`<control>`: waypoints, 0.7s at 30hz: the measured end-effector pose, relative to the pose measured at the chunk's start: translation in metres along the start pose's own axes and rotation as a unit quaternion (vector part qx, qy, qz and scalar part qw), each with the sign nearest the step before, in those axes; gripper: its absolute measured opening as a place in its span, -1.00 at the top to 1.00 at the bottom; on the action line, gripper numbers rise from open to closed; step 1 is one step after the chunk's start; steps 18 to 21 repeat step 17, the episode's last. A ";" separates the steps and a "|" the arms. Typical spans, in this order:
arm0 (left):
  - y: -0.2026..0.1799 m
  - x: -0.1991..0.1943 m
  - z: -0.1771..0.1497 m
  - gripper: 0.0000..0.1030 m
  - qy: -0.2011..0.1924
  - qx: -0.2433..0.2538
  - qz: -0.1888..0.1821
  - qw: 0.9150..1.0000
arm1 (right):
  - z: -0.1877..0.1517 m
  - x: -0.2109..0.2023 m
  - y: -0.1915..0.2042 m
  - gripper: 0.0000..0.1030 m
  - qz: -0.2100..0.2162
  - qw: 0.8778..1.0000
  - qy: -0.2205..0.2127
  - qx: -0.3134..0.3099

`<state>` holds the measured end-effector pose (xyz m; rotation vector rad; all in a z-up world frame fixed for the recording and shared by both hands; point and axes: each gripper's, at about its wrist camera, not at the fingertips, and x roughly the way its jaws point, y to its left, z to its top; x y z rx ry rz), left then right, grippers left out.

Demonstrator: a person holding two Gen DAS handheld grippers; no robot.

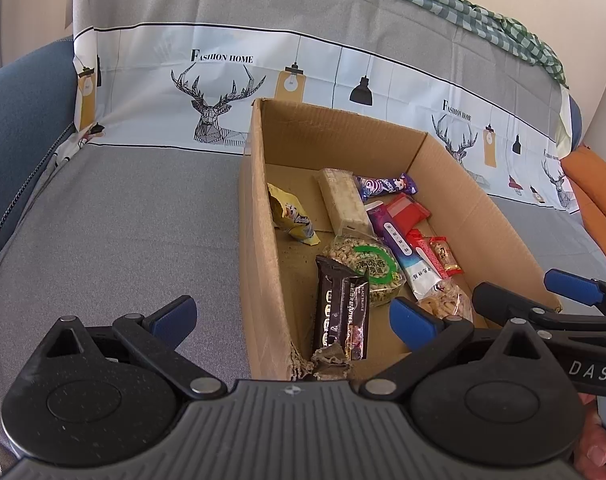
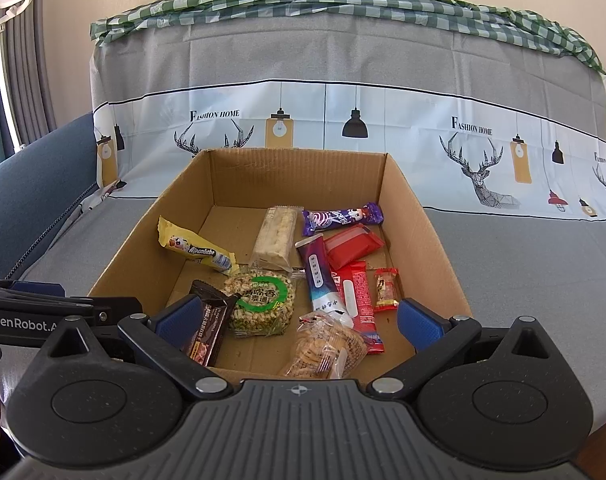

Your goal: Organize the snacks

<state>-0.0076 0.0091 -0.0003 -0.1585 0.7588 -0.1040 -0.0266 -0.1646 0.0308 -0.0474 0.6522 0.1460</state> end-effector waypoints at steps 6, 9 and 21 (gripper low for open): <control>-0.001 0.001 0.000 -0.99 -0.002 0.001 -0.001 1.000 | 0.000 0.001 0.000 -0.99 -0.001 1.000 0.000 0.002; -0.001 0.001 0.000 -0.99 -0.003 0.000 -0.001 1.000 | 0.000 0.001 0.000 -0.99 -0.001 1.000 -0.001 0.003; 0.001 0.000 0.001 -0.99 -0.009 -0.005 -0.009 1.000 | -0.001 0.000 0.000 -0.99 -0.003 1.000 -0.001 0.010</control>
